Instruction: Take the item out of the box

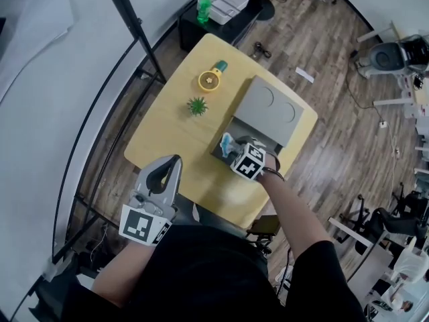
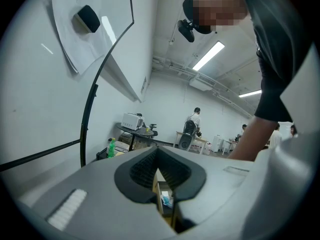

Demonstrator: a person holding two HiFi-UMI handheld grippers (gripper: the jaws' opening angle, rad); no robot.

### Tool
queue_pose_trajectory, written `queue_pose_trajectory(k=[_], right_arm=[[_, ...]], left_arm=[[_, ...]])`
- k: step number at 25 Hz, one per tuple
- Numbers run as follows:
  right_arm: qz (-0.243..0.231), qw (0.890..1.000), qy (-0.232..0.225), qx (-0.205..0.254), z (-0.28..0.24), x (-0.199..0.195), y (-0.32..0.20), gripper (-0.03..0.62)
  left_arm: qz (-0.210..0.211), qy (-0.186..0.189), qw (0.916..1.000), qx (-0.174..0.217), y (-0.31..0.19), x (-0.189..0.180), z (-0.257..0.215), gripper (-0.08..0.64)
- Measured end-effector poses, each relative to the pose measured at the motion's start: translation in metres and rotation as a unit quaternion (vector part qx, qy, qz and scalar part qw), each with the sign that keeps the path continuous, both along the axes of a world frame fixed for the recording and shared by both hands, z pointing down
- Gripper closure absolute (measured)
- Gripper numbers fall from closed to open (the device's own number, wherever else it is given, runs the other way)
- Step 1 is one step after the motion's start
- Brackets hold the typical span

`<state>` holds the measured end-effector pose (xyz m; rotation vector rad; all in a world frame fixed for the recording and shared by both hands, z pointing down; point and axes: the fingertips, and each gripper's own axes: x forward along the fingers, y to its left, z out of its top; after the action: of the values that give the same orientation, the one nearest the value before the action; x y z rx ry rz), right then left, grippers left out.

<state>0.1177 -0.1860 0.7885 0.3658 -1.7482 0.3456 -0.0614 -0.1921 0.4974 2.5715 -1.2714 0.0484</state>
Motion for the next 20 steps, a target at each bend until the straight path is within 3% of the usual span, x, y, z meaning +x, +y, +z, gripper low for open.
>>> queue_pose_trajectory(k=[8, 20], right_arm=[[-0.006, 1.000, -0.008, 0.026, -0.008, -0.004, -0.005, 0.475], [0.013, 0.998, -0.020, 0.049, -0.015, -0.003, -0.010, 0.537]], left_arm=[[0.002, -0.007, 0.9999, -0.014, 0.007, 0.002, 0.002, 0.560], [0.001, -0.005, 1.0000, 0.001, 0.009, 0.002, -0.002, 0.560]])
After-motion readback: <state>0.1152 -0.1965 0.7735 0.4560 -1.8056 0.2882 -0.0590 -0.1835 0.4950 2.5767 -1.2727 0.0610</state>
